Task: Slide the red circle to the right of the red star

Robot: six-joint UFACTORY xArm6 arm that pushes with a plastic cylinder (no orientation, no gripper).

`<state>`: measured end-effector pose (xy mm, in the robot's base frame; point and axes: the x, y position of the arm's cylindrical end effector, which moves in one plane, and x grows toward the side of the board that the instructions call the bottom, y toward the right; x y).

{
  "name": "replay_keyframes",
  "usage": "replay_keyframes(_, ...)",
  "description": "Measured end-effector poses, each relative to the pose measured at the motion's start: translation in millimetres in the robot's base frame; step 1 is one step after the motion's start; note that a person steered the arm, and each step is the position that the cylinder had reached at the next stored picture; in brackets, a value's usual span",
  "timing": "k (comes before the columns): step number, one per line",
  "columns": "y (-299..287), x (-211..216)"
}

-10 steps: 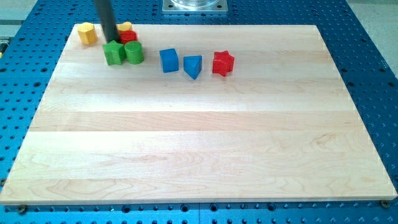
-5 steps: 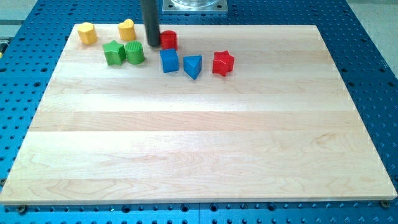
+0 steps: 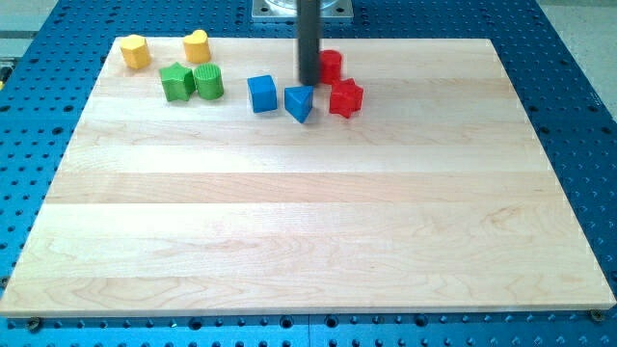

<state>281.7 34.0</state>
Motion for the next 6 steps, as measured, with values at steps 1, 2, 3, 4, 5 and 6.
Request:
replay_keyframes(1, 13, -10)
replay_keyframes(2, -18, -39)
replay_keyframes(3, 25, -47)
replay_keyframes(4, 87, -40)
replay_keyframes(5, 110, -54)
replay_keyframes(6, 119, -44)
